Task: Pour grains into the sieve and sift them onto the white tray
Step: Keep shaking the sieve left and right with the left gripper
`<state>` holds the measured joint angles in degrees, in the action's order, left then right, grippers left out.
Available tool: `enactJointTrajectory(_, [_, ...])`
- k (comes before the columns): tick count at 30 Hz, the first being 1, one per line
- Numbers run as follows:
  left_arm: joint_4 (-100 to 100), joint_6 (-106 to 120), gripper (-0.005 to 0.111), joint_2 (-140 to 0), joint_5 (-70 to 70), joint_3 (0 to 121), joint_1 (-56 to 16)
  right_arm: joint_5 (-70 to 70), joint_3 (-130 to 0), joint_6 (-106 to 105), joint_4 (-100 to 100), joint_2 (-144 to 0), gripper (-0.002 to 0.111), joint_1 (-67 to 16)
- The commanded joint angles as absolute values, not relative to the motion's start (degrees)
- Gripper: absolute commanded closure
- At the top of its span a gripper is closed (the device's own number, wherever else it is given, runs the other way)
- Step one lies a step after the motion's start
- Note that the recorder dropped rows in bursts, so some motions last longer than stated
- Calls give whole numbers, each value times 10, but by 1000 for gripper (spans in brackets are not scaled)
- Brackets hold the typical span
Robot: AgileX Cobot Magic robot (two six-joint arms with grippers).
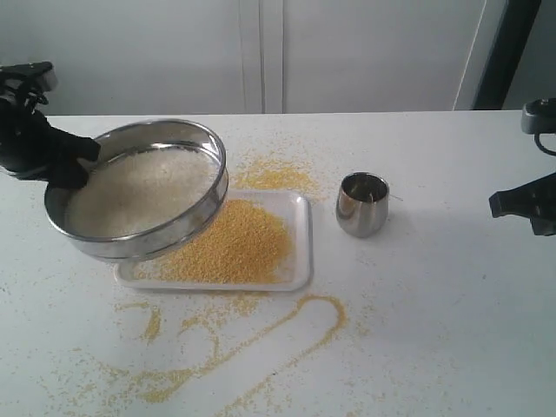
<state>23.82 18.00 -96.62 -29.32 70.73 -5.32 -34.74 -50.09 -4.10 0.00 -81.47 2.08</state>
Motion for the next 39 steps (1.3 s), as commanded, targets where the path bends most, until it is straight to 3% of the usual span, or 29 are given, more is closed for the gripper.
enactJointTrajectory(1, [318, 249, 107, -981, -307, 700, -136, -342, -498, -41, 0, -811, 108, 23])
enactJointTrajectory(3, [265, 240, 107, -982, -321, 706, -143, -342, -498, -41, 0, -811, 108, 23])
enactJointTrajectory(6, [214, 162, 107, -966, -347, 729, -72, -342, -498, -41, 0, -811, 108, 23])
enactJointTrajectory(9, [291, 143, 107, -949, -347, 727, -15, -342, -498, -41, 0, -811, 108, 23])
enactJointTrajectory(12, [400, 276, 107, -959, -340, 693, -60, -342, -498, -41, 0, -811, 108, 23])
enactJointTrajectory(15, [359, 302, 107, -971, -344, 688, -119, -342, -498, -41, 0, -811, 108, 23])
enactJointTrajectory(19, [224, 183, 107, -951, -343, 712, -67, -342, -498, -41, 0, -811, 108, 23])
enactJointTrajectory(22, [258, 143, 107, -941, -327, 717, -22, -342, -498, -41, 0, -811, 108, 23])
enactJointTrajectory(27, [270, 253, 107, -966, -338, 707, -128, -341, -498, -41, 0, -811, 108, 23])
enactJointTrajectory(34, [269, 168, 107, -960, -329, 743, -56, -341, -498, -41, 0, -811, 108, 23])
enactJointTrajectory(39, [223, 272, 107, -978, -378, 731, -136, -336, -498, -41, 0, -811, 108, 23])
